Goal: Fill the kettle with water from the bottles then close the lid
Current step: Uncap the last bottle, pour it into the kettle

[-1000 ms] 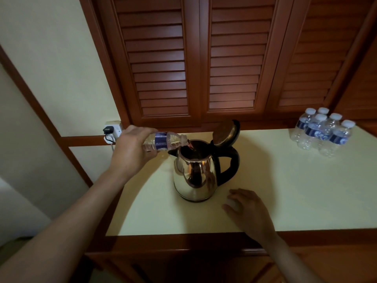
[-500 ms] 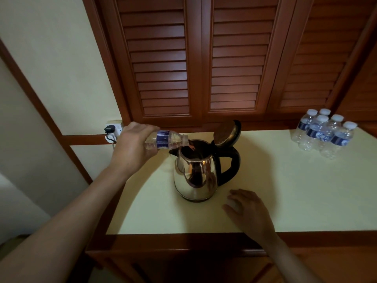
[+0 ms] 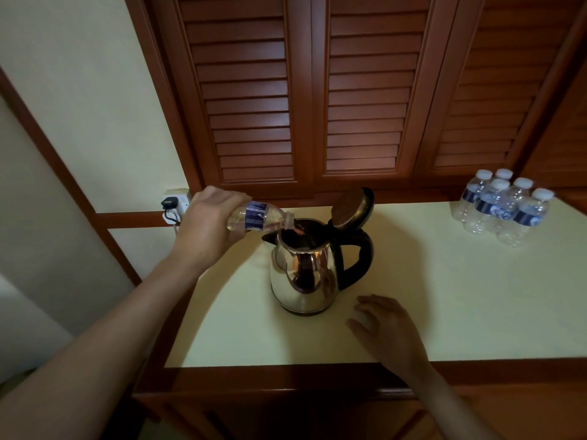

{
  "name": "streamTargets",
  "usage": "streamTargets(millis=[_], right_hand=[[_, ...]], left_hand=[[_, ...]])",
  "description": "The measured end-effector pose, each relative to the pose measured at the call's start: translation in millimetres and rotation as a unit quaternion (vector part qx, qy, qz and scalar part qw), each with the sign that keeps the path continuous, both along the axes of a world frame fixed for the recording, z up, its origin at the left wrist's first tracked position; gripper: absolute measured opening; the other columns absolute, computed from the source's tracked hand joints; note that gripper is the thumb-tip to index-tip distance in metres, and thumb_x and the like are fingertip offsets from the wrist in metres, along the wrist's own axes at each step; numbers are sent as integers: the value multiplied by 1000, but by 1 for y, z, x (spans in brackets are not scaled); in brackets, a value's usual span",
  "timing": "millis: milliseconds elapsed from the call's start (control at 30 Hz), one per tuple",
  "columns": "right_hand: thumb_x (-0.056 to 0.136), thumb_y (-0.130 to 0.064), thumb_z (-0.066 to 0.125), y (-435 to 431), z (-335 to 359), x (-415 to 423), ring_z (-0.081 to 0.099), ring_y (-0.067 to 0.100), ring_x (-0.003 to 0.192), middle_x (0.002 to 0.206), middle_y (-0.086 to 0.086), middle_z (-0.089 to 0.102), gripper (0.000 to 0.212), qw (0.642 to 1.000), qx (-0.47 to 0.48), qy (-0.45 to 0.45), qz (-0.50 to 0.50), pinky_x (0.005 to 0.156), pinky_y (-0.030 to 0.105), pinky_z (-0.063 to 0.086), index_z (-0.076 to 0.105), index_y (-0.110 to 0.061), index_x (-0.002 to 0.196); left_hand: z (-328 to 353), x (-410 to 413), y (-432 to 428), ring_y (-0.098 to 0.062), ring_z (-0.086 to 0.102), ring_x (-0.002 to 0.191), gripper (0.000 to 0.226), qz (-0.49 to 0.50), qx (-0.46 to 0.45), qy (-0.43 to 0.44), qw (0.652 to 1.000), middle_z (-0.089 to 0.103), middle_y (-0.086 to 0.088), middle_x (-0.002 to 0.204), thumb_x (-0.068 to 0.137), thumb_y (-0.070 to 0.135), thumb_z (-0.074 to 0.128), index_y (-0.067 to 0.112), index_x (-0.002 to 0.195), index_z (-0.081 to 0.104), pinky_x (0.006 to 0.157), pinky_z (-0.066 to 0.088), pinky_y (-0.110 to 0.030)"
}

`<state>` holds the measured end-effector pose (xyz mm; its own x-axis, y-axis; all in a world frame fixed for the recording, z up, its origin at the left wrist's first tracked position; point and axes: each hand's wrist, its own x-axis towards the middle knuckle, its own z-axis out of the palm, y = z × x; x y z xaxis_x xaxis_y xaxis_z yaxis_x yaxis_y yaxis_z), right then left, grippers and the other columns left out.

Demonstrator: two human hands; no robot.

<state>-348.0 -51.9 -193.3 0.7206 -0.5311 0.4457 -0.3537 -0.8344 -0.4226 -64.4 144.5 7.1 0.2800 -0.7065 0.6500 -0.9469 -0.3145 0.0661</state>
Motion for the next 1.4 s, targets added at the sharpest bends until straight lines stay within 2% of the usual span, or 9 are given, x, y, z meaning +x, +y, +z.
streamTargets(millis=[100,233,433,700,800,1000,1133,1267,1400], right_hand=[[79,-40,77,2,1,0,57,12,112,113,-9,69,30,1000,2,-2,-5,95,19,39,75,-21,101],[78,-38,80,3,4,0,57,11,111,113,-8,70,30,1000,3,-5,-8,95,17,36,76,-20,102],[83,-53,59,2,1,0,57,11,112,115,-10,69,41,1000,-5,-3,2,96,18,37,75,-21,102],[79,-39,79,2,2,-1,57,11,111,114,-9,69,31,1000,6,3,-5,95,20,37,75,-21,103],[80,-40,77,2,1,-1,56,10,113,116,-9,69,32,1000,8,6,-3,96,19,37,74,-21,105],[82,-47,69,1,2,-1,58,14,113,117,-9,68,35,1000,4,6,3,96,27,46,74,-20,104],[80,-39,78,3,6,-1,59,14,111,116,-8,70,32,1000,8,0,-2,95,23,42,75,-19,104],[78,-37,81,4,6,-1,59,14,110,115,-8,70,32,1000,11,-3,-3,94,25,44,75,-19,103],[78,-40,79,3,3,-1,58,12,111,115,-9,69,33,1000,12,-3,-2,94,22,42,75,-20,104]], left_hand=[[2,0,0,-31,57,105,58,1,-4,-3,1000,72,-6,113,68,13,90,13,122,69,86,44,-43],[4,-1,0,-32,57,105,56,-2,-5,-6,1000,72,-7,113,68,12,89,11,121,69,85,44,-43],[7,0,-3,-31,57,105,54,-6,-2,-21,1000,72,-6,113,69,13,88,11,119,69,85,43,-42],[11,-2,-9,-28,56,104,53,-16,9,-67,998,73,-5,114,66,10,90,11,116,71,87,39,-38],[13,0,-13,-28,57,104,51,-23,15,-87,996,73,-5,114,65,7,88,10,114,72,89,37,-36],[20,-1,-17,-32,61,108,52,-35,40,-109,993,73,-5,117,66,3,86,10,115,72,92,41,-42],[29,-5,-22,-34,62,110,47,-48,50,-142,988,73,-10,114,69,0,82,6,115,72,95,39,-41],[42,-2,-28,-35,61,113,35,-71,64,-192,977,71,-12,119,81,5,76,5,115,71,97,44,-48],[56,-4,-32,-36,61,116,39,-76,88,-235,965,70,-15,123,81,9,78,4,118,70,104,43,-49]])
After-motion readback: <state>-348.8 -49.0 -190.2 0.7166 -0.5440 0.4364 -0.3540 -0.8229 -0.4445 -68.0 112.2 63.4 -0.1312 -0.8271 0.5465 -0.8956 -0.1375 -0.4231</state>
